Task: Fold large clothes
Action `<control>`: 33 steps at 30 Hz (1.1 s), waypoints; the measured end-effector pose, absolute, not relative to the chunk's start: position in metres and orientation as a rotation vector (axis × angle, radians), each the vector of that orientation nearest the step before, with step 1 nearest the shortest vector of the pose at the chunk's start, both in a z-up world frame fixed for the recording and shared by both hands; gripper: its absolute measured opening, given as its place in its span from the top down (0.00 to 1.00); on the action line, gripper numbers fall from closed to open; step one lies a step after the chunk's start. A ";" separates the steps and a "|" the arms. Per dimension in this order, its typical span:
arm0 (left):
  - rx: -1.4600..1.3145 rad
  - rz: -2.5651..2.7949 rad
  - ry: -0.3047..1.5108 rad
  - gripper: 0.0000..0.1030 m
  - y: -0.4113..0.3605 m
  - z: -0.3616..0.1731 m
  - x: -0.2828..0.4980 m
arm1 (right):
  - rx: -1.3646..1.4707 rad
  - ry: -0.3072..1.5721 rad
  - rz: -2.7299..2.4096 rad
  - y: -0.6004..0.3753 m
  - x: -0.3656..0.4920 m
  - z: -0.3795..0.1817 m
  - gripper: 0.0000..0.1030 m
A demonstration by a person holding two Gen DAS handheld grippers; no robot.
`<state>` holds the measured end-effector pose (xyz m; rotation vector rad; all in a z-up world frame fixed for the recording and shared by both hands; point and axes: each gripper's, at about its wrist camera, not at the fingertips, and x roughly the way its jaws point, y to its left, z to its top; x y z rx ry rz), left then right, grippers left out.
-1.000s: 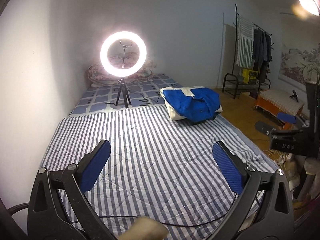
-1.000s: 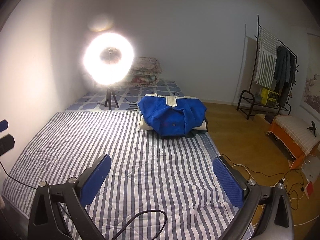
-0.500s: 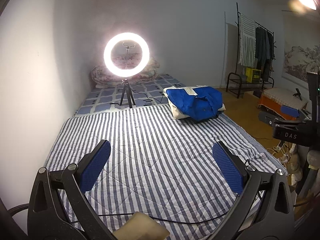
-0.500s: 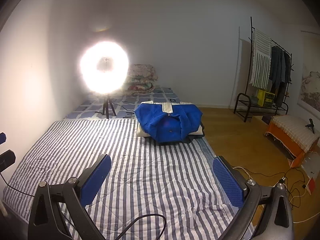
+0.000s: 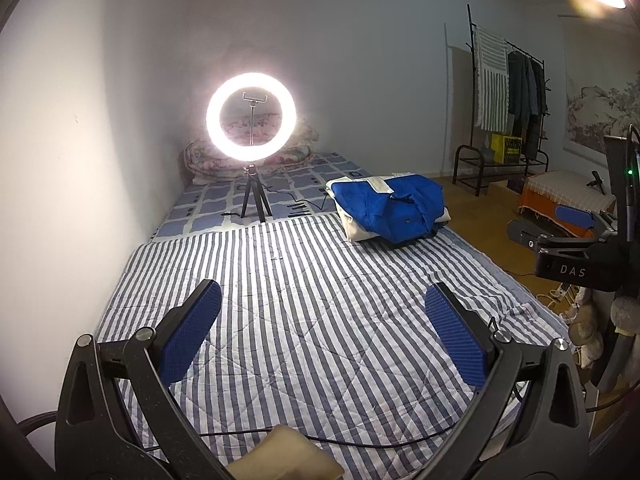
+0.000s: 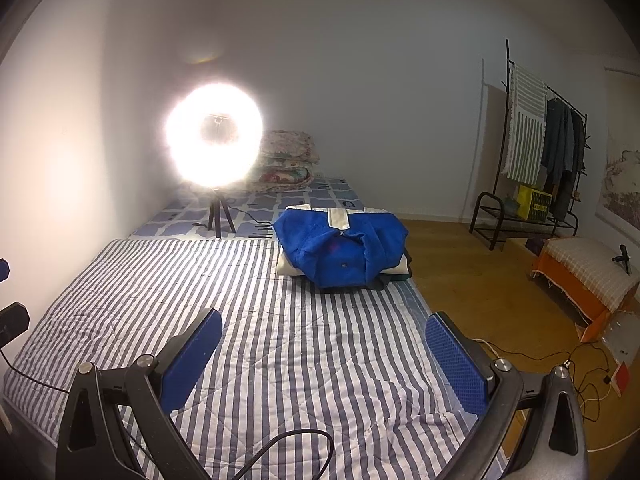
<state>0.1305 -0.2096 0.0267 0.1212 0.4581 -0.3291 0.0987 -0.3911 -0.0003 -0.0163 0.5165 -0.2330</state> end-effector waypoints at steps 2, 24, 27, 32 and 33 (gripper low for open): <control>0.122 -0.329 0.459 0.00 -0.209 0.027 0.130 | -0.015 0.517 -0.233 -0.391 0.099 0.000 0.00; 0.126 -0.329 0.456 0.00 -0.209 0.030 0.129 | -0.002 0.527 -0.224 -0.393 0.100 -0.003 0.00; 0.126 -0.327 0.455 0.00 -0.209 0.030 0.129 | -0.002 0.529 -0.223 -0.393 0.100 -0.004 0.00; 0.126 -0.325 0.454 0.00 -0.210 0.029 0.128 | -0.001 0.528 -0.222 -0.393 0.101 -0.004 0.00; 0.125 -0.325 0.454 0.00 -0.209 0.029 0.128 | -0.001 0.529 -0.222 -0.393 0.101 -0.004 0.00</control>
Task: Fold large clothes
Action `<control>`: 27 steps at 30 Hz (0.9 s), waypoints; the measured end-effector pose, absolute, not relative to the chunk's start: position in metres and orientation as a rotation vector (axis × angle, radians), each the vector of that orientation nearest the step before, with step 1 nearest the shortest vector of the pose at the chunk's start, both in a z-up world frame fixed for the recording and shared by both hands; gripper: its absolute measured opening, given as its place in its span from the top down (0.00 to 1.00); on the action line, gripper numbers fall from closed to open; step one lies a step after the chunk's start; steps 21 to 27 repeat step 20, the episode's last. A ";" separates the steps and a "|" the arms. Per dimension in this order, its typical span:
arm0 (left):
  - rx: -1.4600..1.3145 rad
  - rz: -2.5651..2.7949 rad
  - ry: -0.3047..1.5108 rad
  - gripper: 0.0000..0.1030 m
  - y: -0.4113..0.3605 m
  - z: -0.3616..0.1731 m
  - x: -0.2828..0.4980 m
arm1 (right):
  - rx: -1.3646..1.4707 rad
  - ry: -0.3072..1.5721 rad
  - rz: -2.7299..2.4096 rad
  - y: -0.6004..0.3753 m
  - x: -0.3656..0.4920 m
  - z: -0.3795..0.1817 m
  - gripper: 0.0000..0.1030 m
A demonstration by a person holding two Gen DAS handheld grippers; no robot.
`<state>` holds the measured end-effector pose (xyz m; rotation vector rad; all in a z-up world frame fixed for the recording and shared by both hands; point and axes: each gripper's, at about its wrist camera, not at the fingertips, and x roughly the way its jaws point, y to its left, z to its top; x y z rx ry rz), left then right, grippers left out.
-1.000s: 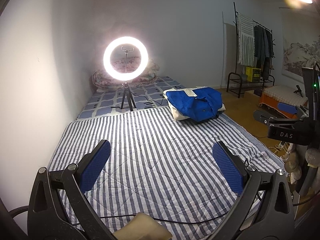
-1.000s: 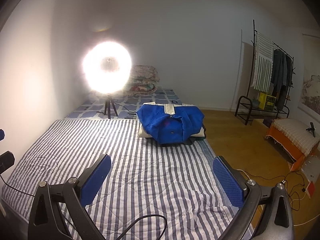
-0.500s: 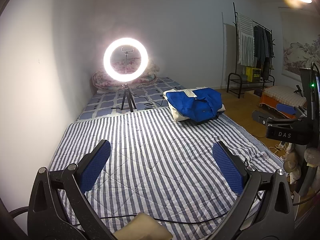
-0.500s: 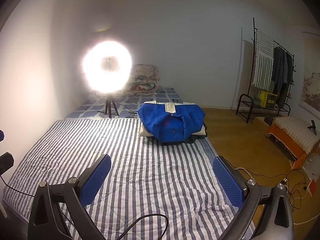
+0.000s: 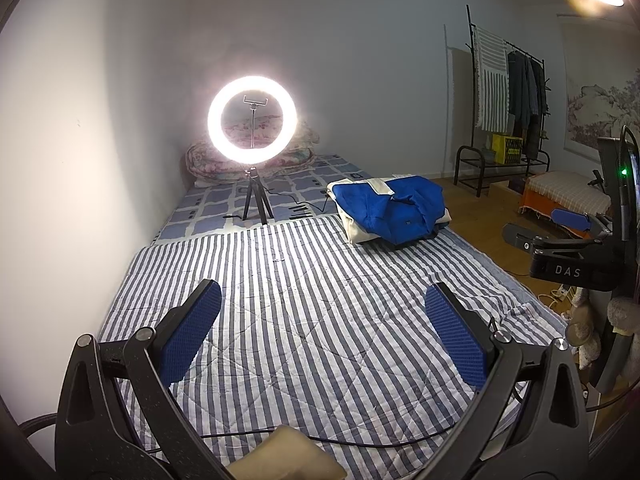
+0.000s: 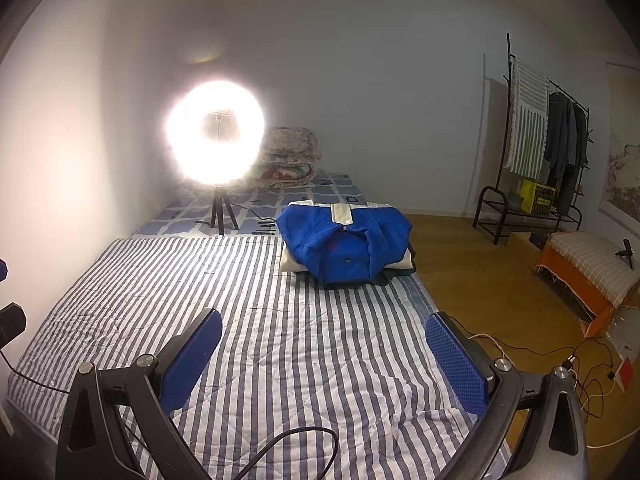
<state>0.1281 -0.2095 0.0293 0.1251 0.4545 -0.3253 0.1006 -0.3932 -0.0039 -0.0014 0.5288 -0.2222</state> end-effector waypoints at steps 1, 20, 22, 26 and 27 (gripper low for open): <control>0.124 -0.326 0.455 0.00 -0.209 0.030 0.128 | -0.001 0.529 -0.222 -0.393 0.101 -0.004 0.00; 0.123 -0.314 0.438 0.00 -0.211 0.031 0.124 | -0.014 0.541 -0.215 -0.392 0.102 -0.009 0.00; 0.123 -0.314 0.438 0.00 -0.211 0.031 0.124 | -0.014 0.541 -0.215 -0.392 0.102 -0.009 0.00; 0.123 -0.314 0.438 0.00 -0.211 0.031 0.124 | -0.014 0.541 -0.215 -0.392 0.102 -0.009 0.00; 0.123 -0.314 0.438 0.00 -0.211 0.031 0.124 | -0.014 0.541 -0.215 -0.392 0.102 -0.009 0.00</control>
